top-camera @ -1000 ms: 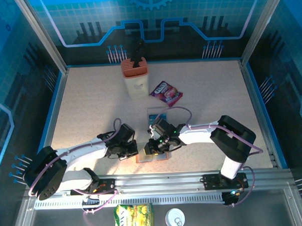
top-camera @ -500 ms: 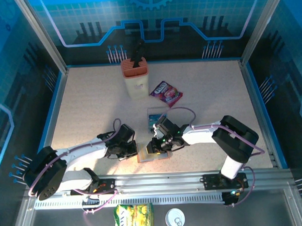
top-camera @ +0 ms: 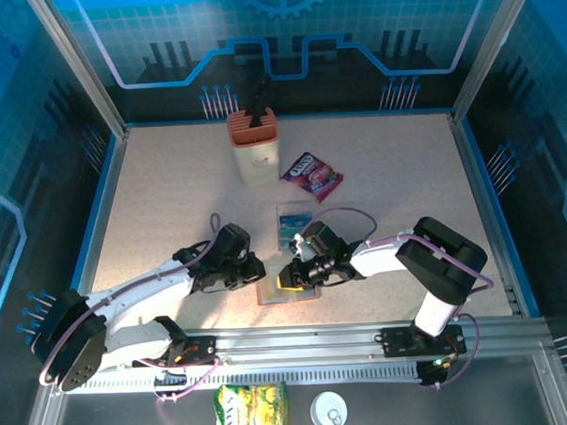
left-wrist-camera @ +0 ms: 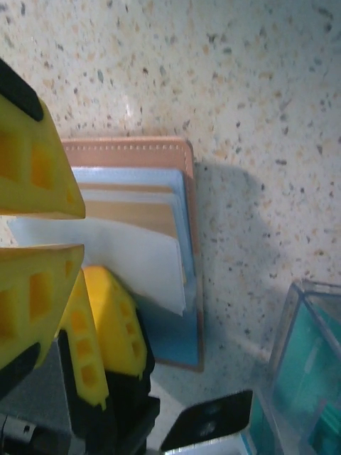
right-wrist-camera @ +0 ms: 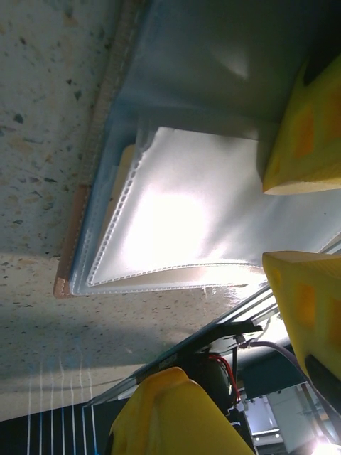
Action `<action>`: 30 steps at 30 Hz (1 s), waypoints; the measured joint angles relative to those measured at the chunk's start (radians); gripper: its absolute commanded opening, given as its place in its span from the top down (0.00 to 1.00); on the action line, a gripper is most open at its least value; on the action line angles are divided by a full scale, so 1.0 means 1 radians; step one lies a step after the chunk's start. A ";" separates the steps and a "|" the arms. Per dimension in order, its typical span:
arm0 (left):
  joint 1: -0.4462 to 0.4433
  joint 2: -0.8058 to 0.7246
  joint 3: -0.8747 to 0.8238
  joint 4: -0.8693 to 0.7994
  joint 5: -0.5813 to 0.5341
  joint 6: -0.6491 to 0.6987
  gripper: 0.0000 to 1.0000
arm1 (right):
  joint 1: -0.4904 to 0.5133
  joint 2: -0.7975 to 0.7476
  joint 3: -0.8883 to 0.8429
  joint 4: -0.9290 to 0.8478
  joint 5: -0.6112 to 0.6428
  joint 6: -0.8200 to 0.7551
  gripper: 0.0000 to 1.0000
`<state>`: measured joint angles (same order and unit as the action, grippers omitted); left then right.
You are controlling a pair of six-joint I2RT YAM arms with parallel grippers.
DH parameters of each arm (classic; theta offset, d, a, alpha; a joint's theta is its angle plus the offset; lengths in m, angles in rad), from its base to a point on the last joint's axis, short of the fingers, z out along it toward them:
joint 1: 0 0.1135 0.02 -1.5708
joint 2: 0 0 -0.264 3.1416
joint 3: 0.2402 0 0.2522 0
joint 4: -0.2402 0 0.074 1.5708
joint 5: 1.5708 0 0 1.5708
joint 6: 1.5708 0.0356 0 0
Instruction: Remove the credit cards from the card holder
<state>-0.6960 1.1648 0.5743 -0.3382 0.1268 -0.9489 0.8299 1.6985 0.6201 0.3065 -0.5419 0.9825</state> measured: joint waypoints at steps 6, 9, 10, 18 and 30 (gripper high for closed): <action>-0.002 0.044 -0.009 0.107 0.049 -0.048 0.70 | -0.006 0.003 -0.021 0.051 -0.016 0.014 0.72; -0.007 0.070 -0.017 0.148 0.064 -0.066 0.69 | -0.006 0.003 -0.032 0.074 -0.018 0.021 0.72; -0.007 0.076 -0.022 0.158 0.070 -0.072 0.68 | -0.006 0.003 -0.034 0.079 -0.018 0.024 0.72; -0.011 0.105 -0.035 0.168 0.073 -0.099 0.65 | -0.016 0.010 -0.072 0.167 -0.037 0.051 0.73; -0.012 0.122 -0.039 0.168 0.072 -0.119 0.61 | -0.020 0.016 -0.093 0.221 -0.044 0.073 0.74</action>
<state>-0.7082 1.2873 0.5354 -0.1699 0.1993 -1.0683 0.8101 1.7145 0.5270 0.5278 -0.5858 1.0557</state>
